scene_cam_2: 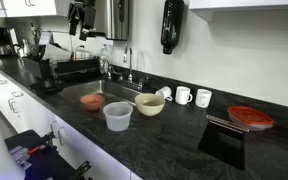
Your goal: Take the pink bowl from the sink and put it in the white bowl
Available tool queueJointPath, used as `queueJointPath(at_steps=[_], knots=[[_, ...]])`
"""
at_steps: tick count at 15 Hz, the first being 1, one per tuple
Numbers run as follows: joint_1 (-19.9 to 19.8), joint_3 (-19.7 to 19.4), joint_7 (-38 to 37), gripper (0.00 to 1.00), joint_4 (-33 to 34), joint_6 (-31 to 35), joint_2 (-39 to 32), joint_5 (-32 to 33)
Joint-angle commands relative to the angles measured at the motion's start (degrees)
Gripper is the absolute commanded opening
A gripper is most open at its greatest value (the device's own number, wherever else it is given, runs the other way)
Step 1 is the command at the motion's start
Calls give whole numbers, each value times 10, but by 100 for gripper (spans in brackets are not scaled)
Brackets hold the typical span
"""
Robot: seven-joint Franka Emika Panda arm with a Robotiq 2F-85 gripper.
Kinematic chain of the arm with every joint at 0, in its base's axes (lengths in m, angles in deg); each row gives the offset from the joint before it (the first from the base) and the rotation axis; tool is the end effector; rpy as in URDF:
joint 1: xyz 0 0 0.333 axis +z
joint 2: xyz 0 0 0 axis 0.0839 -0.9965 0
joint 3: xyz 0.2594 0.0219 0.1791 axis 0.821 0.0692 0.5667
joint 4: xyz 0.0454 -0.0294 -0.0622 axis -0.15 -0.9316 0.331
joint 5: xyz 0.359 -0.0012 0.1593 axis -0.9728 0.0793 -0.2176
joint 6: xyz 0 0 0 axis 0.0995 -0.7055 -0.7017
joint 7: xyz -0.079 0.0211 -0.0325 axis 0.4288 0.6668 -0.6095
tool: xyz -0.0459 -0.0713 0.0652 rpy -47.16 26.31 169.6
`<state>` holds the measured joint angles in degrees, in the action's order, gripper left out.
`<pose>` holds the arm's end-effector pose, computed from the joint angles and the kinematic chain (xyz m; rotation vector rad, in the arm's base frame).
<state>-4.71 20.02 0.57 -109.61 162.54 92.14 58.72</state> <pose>0.3353 -0.0111 0.5535 -2.9633 0.2198 0.2833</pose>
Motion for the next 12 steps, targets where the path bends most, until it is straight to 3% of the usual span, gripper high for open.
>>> queueJointPath(at_steps=[1, 7, 12], knots=[[-13, 10, 6, 100, 2, -2, -1, -5], [-7, 39, -8, 100, 3, 41, -7, 0], [3, 103, -45, 100, -4, 149, -45, 32]])
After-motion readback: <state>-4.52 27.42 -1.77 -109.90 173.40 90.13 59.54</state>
